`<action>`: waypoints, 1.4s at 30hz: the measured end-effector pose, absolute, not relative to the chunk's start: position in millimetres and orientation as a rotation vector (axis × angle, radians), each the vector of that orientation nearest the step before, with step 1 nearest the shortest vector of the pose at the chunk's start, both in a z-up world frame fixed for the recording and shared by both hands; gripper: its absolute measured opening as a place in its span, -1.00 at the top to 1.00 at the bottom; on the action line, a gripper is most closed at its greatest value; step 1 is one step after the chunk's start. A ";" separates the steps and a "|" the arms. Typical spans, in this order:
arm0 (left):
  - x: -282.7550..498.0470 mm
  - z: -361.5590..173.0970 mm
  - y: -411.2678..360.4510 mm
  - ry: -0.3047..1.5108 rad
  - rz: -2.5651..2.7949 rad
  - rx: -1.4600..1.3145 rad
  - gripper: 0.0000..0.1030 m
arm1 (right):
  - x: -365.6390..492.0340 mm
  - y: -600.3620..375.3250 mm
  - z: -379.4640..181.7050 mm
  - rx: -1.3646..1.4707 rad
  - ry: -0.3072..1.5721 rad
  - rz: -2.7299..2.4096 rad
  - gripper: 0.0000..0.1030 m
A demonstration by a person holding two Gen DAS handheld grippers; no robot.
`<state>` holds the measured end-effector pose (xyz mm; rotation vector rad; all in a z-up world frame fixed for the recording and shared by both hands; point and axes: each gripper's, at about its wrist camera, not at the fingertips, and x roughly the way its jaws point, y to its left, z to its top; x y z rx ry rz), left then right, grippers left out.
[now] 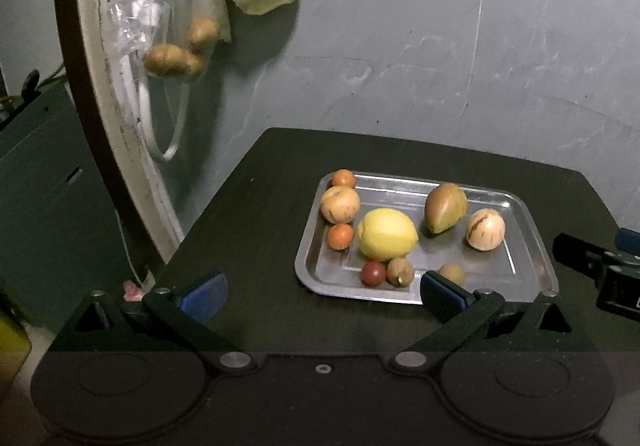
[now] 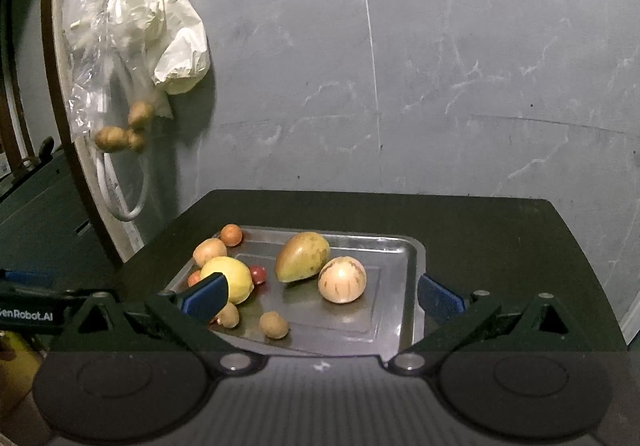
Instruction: Organize fruits
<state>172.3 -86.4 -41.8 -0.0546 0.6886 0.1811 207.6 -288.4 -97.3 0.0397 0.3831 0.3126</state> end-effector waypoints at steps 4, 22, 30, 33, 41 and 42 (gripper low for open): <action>164.8 -39.7 -85.9 0.688 0.196 -0.043 -0.99 | 202.8 -285.5 -98.5 0.045 0.388 0.327 -0.99; 155.4 -42.6 -47.2 0.711 0.128 -0.018 -0.99 | 184.7 -255.0 -99.8 0.057 0.401 0.268 -1.00; 148.2 -46.5 -23.5 0.718 0.040 0.006 -0.99 | 162.0 -231.4 -104.4 0.067 0.413 0.201 -0.99; 146.3 -48.9 -15.3 0.719 0.012 0.009 -0.99 | 153.2 -224.7 -106.8 0.073 0.413 0.172 -1.00; 140.9 -55.1 -3.4 0.723 -0.043 0.025 -0.99 | 132.9 -210.0 -115.6 0.074 0.426 0.132 -0.99; 140.2 -55.6 -2.9 0.726 -0.049 0.028 -0.99 | 131.4 -208.9 -116.3 0.075 0.429 0.121 -0.99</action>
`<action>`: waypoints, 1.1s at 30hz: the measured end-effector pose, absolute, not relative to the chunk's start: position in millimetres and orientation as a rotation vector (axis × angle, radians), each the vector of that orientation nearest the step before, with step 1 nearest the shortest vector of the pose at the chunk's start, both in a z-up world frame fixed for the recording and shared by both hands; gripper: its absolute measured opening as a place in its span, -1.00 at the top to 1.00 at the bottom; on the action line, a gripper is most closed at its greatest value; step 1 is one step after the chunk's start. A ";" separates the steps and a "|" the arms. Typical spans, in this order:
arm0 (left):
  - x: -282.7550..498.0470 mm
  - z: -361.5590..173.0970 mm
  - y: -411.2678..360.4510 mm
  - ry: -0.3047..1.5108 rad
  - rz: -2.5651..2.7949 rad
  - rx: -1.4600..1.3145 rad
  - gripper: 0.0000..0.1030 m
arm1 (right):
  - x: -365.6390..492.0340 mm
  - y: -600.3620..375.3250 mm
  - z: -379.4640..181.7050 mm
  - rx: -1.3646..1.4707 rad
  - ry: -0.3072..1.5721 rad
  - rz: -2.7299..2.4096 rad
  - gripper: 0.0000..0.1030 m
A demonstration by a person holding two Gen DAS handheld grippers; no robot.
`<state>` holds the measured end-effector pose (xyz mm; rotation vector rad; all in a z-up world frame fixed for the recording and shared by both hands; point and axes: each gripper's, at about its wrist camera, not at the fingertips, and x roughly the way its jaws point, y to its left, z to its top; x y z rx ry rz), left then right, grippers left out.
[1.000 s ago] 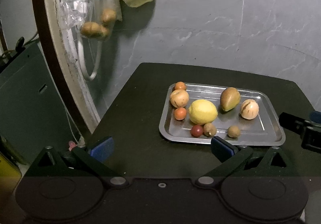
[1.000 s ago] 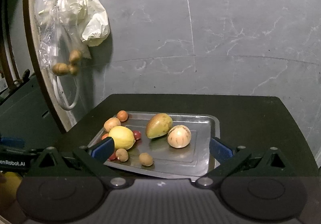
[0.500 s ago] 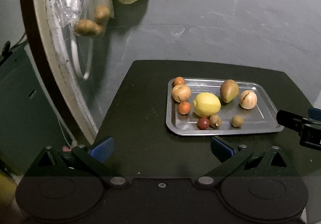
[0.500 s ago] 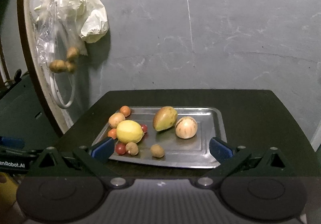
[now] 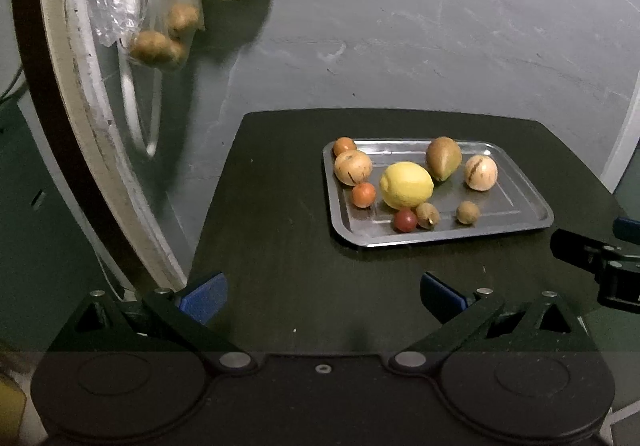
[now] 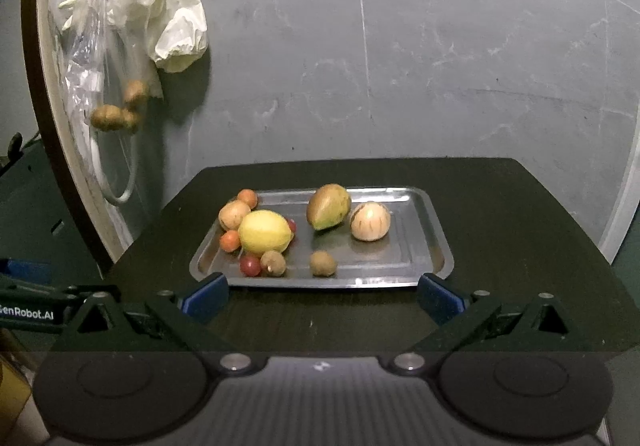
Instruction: Organize fruits
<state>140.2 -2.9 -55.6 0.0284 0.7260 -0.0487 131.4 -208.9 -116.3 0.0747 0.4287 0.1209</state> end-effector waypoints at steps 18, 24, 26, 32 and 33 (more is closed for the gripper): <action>136.0 -56.8 0.3 0.722 -0.050 0.028 -0.99 | 125.4 -204.4 -116.5 0.069 0.440 0.099 -1.00; 138.1 -56.4 2.1 0.725 -0.044 0.023 -0.99 | 127.7 -204.1 -116.8 0.062 0.449 0.105 -1.00; 139.1 -56.7 1.9 0.726 -0.044 0.023 -0.99 | 129.4 -204.3 -116.6 0.062 0.450 0.105 -1.00; 139.3 -56.7 2.2 0.726 -0.045 0.023 -0.99 | 130.4 -203.8 -116.7 0.062 0.454 0.103 -1.00; 139.3 -56.7 2.2 0.727 -0.045 0.024 -0.99 | 130.8 -203.7 -116.7 0.062 0.455 0.104 -1.00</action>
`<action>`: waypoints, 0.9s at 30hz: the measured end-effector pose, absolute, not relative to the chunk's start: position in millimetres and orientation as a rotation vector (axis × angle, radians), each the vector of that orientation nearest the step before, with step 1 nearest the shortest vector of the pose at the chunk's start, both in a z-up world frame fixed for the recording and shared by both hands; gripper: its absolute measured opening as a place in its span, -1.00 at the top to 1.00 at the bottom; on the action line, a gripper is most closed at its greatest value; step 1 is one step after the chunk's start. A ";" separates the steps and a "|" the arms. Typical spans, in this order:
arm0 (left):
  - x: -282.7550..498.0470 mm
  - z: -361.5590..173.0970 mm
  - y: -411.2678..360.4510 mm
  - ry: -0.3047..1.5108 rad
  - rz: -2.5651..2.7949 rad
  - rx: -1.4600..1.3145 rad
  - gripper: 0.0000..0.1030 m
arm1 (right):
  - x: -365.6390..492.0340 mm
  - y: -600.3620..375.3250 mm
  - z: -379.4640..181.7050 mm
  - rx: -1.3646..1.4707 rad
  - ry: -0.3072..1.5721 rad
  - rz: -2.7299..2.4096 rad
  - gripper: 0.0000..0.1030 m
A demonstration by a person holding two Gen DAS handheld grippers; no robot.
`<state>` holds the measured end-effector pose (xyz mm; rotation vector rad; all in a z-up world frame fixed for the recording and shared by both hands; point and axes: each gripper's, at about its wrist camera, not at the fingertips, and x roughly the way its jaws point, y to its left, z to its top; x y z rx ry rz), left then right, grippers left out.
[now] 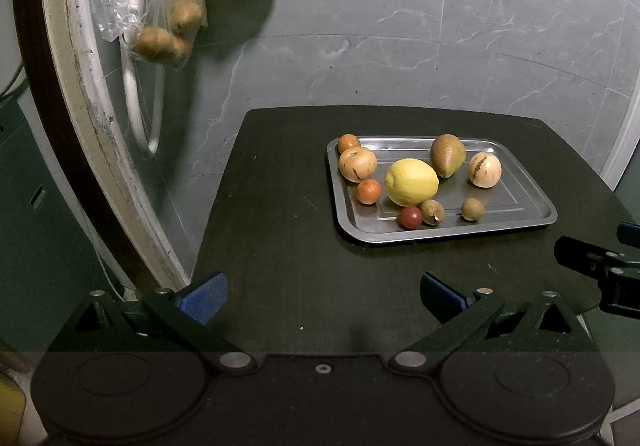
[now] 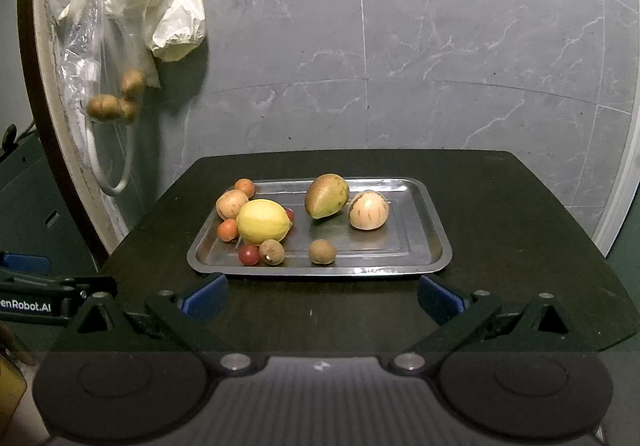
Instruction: Organize fruits
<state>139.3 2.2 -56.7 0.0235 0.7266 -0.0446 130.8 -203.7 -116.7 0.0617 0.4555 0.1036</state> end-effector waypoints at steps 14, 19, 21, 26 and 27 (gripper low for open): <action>147.5 -60.2 3.8 0.737 -0.039 0.017 -0.99 | 138.2 -201.1 -117.9 0.056 0.464 0.102 -1.00; 148.5 -60.7 4.2 0.738 -0.041 0.017 -0.99 | 139.8 -200.4 -118.0 0.054 0.466 0.101 -1.00; 148.4 -60.7 3.4 0.738 -0.039 0.016 -0.99 | 140.3 -200.6 -118.0 0.053 0.466 0.101 -1.00; 149.3 -61.0 3.8 0.739 -0.038 0.014 -0.99 | 140.8 -200.8 -118.1 0.052 0.467 0.101 -1.00; 149.5 -61.0 4.0 0.739 -0.038 0.015 -0.99 | 140.7 -200.6 -118.0 0.052 0.467 0.099 -1.00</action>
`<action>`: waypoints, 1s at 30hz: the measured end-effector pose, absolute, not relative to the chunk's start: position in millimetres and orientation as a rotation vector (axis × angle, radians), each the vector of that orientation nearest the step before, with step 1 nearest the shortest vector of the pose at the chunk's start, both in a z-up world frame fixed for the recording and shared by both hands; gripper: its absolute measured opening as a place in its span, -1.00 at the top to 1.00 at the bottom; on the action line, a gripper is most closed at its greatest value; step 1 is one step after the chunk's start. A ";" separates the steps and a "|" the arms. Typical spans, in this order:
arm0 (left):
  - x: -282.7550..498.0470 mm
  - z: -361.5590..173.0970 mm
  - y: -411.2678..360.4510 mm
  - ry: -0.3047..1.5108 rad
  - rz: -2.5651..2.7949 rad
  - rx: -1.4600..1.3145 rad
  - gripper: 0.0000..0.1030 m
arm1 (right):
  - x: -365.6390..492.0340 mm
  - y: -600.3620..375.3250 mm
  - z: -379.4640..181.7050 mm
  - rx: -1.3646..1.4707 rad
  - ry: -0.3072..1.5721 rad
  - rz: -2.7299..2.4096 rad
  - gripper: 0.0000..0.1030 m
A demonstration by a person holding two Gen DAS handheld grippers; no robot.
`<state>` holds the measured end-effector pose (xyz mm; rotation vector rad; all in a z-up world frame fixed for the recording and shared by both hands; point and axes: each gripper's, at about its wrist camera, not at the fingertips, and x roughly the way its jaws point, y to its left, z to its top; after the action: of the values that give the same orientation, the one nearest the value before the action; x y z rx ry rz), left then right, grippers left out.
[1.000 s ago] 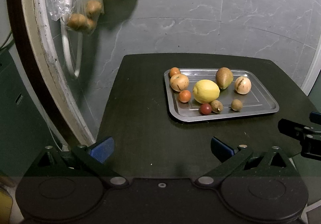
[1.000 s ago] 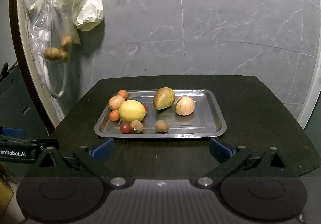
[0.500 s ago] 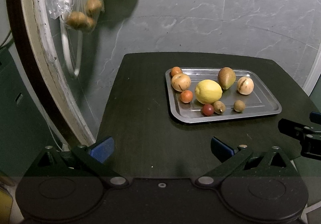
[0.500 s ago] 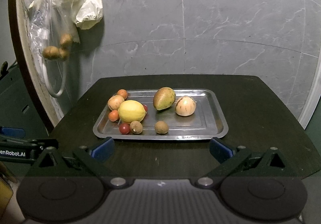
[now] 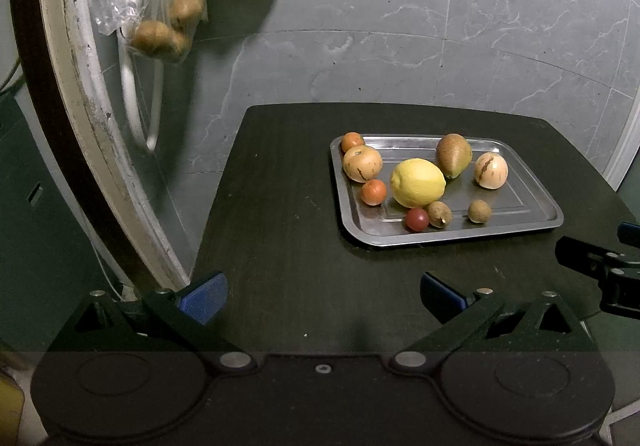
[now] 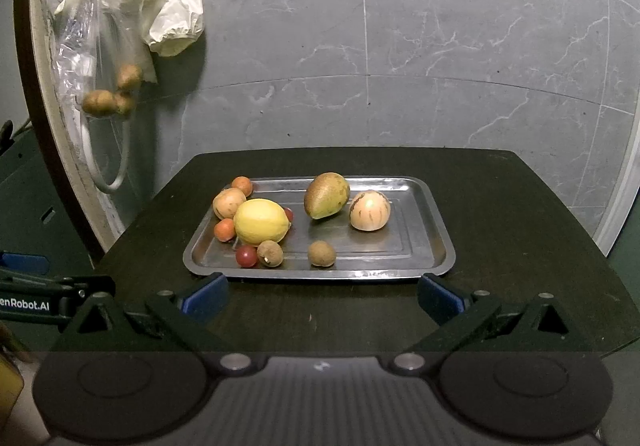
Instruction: Organize fruits
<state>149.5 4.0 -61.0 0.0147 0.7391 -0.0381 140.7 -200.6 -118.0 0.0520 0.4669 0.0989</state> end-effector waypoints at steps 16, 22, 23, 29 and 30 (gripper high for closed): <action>152.4 -63.4 2.2 0.731 -0.037 0.023 -0.99 | 143.0 -204.2 -117.8 0.047 0.469 0.092 -1.00; 151.4 -63.1 2.0 0.732 -0.029 0.025 -0.99 | 142.8 -206.5 -117.8 0.045 0.469 0.088 -1.00; 151.6 -62.9 2.6 0.732 -0.029 0.026 -0.99 | 142.8 -207.1 -117.8 0.044 0.469 0.089 -1.00; 152.3 -63.2 2.5 0.734 -0.036 0.025 -0.99 | 142.5 -207.0 -117.2 0.043 0.468 0.086 -1.00; 152.2 -63.5 2.3 0.735 -0.039 0.025 -0.99 | 142.3 -207.0 -117.2 0.043 0.468 0.086 -1.00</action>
<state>152.2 2.3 -63.5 0.0249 0.7347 -0.0390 142.3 -207.0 -117.2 0.0435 0.4683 0.0857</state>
